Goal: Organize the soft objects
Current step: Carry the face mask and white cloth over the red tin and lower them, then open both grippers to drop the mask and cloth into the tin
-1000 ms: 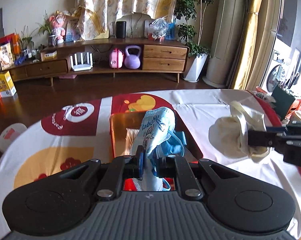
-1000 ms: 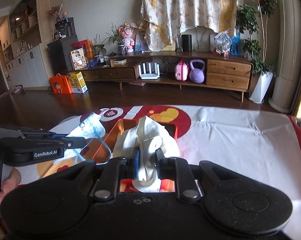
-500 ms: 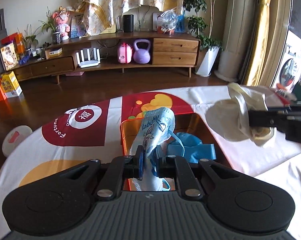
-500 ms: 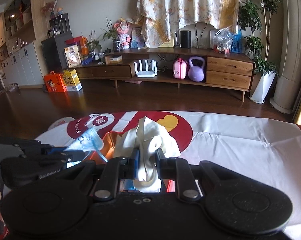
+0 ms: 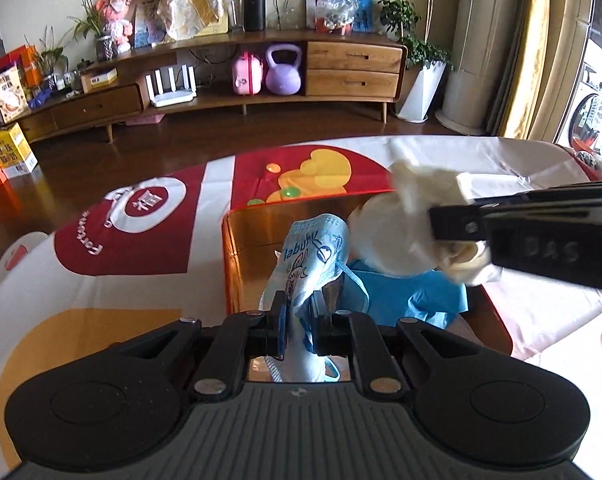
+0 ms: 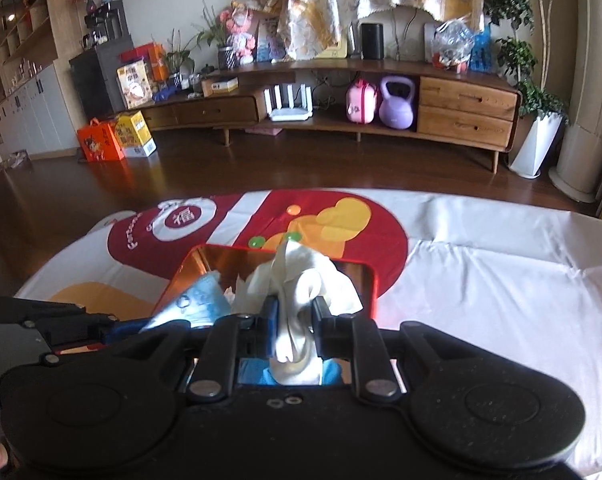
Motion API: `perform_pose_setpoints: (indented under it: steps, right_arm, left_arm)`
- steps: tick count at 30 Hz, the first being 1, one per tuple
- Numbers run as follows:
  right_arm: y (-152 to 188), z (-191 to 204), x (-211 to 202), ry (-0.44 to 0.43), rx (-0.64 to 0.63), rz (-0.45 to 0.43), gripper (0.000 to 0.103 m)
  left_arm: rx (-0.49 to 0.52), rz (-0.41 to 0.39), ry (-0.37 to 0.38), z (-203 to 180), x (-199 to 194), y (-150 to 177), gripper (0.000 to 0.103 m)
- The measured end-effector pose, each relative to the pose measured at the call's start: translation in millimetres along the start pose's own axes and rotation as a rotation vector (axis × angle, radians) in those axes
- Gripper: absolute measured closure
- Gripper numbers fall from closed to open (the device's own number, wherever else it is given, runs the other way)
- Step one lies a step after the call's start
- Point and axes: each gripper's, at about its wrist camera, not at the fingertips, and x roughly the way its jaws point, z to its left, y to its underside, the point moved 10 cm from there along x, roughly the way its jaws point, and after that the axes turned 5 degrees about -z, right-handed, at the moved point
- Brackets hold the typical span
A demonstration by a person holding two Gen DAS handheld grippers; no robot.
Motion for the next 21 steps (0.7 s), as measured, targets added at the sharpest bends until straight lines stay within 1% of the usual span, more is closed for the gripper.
perform_pose_setpoints:
  steps: [7,14,19,21]
  right_arm:
    - [14,-3,20,0.004,0.019,0.042,0.083]
    - [29,-8,30,0.008,0.033,0.074,0.079]
    - [30,-10,29,0.016,0.036,0.074,0.078]
    - [29,-9,27,0.016,0.03,0.069,0.074]
  left_arm:
    - [0.002,0.032,0.021,-5,19,10,0.092]
    - [0.003,0.061,0.034,-8,32,19,0.092]
    - [0.0,0.063,0.037,-8,34,21,0.092]
    - [-0.007,0.068,0.041,-7,33,22,0.092]
